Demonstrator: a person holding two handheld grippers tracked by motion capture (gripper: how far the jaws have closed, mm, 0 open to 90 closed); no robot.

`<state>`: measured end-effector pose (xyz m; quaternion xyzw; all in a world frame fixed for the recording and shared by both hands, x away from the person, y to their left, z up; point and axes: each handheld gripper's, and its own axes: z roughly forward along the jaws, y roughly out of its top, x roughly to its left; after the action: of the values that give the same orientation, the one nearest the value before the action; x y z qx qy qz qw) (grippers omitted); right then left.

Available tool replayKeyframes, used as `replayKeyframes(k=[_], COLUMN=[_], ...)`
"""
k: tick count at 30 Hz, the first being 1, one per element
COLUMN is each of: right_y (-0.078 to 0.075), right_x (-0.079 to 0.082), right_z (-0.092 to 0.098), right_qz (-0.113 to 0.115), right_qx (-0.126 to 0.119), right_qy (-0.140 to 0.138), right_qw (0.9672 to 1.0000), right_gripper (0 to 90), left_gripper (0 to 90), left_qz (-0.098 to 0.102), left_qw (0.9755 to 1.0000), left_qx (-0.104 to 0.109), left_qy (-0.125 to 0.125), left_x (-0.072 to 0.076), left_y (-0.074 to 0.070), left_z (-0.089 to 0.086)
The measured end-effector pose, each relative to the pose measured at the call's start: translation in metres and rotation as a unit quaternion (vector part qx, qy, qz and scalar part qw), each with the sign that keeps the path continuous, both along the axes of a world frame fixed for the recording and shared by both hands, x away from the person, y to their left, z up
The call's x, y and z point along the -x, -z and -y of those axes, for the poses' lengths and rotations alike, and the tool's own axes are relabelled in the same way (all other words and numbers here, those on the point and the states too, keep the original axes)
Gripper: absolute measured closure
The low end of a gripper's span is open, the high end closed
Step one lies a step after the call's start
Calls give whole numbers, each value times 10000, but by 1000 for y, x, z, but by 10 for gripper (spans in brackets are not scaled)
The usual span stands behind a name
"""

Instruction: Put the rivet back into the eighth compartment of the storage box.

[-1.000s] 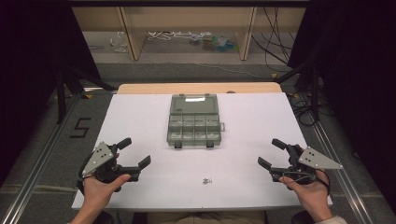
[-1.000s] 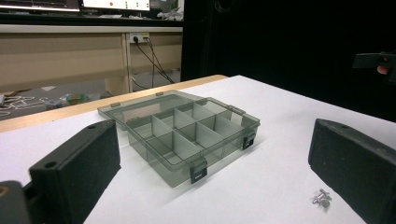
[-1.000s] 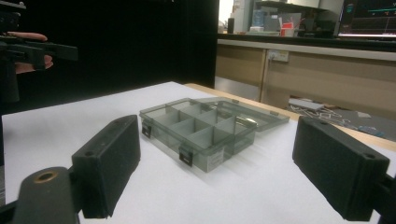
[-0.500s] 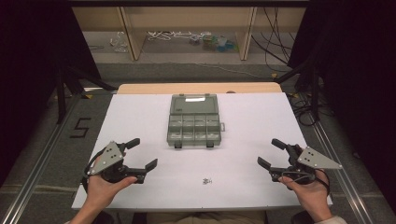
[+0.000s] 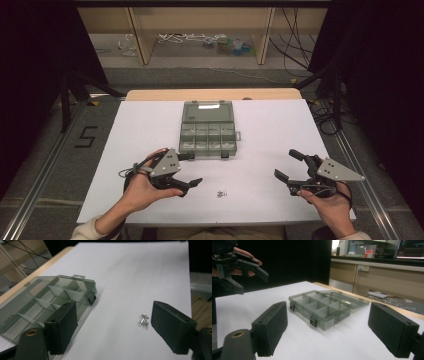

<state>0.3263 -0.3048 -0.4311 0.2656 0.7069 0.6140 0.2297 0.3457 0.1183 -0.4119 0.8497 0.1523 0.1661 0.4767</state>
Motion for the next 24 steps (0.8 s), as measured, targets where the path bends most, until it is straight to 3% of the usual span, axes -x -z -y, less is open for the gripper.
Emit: replayKeyframes(k=[2,7,10,13,14,17,18,19,24], right_y=[0,1,1,0,0,0,1,0,1], right_x=[0,0,0,1,0,0,0,0,0], right_z=[0,-2,-2,0,-2,-1,-2,-1,-2], right_qz=[-5,-4,-22,-92,19,-89,-35,-97,10], right_qx=[8,-77,-83,85,35,144,38,149,20], right_qy=[-18,-105,-121,-113,-53,-122,-111,-127,-38], right_qw=[10000,9999,9999,9999,10000,9998,9999,9998,10000], right_gripper=[170,171,172,173,173,175,175,175,177], left_gripper=[224,288,314,336,374,406,430,435,470], left_qz=[-74,-11,-80,-45,29,-81,-203,-203,-252], left_qw=[9995,9969,9940,9881,9822,9802,9780,9780,9658], left_qx=[-247,-596,-829,-1246,-1533,-1572,-1653,-1653,-2153], left_qy=[182,510,704,899,1082,1200,1261,1261,1423], left_x=[-3,-9,-13,-17,-20,-22,-24,-24,-29], left_y=[2,6,8,9,7,8,10,10,17], left_z=[12,33,45,57,61,68,74,74,88])
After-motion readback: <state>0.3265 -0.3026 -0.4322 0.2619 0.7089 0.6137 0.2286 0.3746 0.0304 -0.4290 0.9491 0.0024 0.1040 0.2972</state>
